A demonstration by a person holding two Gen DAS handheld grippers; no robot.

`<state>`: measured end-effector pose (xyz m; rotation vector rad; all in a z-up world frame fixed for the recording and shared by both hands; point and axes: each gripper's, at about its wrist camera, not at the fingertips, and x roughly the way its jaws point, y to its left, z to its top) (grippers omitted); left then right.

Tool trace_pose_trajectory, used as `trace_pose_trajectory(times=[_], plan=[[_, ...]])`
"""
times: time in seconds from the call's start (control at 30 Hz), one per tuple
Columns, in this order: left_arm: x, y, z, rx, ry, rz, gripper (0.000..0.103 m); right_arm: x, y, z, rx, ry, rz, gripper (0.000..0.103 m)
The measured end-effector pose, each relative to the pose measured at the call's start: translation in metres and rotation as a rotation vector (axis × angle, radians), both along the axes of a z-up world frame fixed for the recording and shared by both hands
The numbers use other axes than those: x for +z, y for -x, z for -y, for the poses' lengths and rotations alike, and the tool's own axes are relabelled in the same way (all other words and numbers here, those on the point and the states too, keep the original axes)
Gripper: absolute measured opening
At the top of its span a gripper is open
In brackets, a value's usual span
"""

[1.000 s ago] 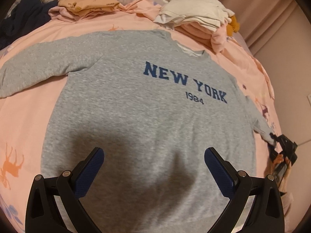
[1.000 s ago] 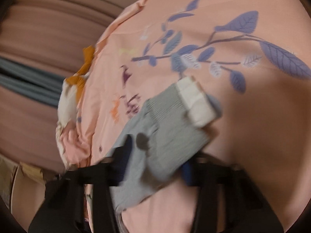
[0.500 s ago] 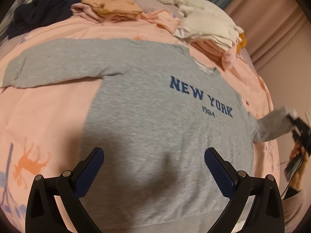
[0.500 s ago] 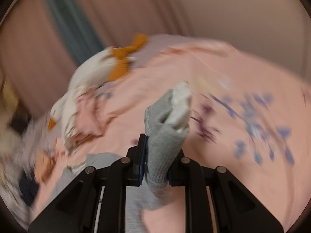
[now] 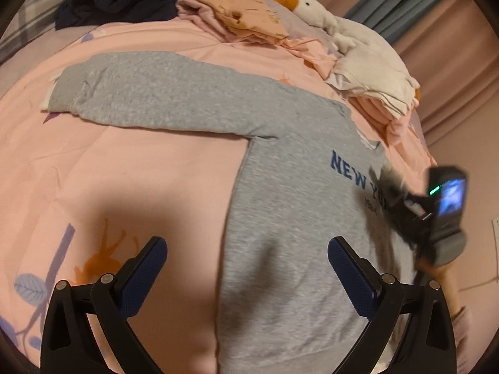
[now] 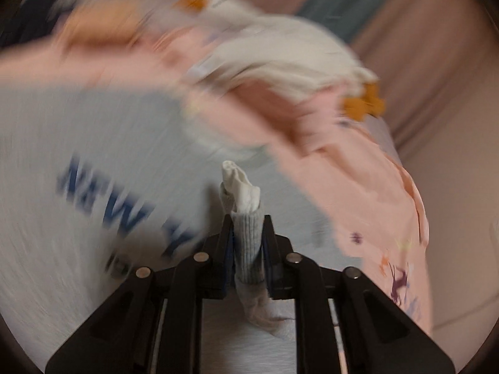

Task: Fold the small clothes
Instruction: 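Grasp a grey sleeve cuff with the right tool and fold it across the chest, then grasp the other sleeve cuff with the left tool and fold it across the chest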

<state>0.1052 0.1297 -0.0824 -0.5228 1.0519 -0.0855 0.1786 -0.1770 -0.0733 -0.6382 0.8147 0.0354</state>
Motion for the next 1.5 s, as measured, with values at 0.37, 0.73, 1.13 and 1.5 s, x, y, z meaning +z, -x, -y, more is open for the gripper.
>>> trace_pose_trajectory(times=[0.37, 0.73, 1.13, 1.5], plan=[[0.004, -0.018, -0.031, 0.022, 0.131, 0.048, 0.102, 0.040, 0.031, 0.047, 0.097, -0.390, -0.079, 0.069], [-0.005, -0.029, -0.116, 0.253, 0.390, 0.100, 0.102, -0.026, -0.001, 0.161, -0.440, -0.464, -0.106, 0.023], [-0.047, -0.047, -0.169, 0.460, 0.556, 0.102, 0.102, -0.010, 0.016, 0.178, -0.529, -0.582, 0.047, 0.038], [-0.033, -0.074, -0.188, 0.642, 0.261, 0.082, 0.051, 0.034, 0.074, 0.167, -0.357, -0.747, 0.143, 0.048]])
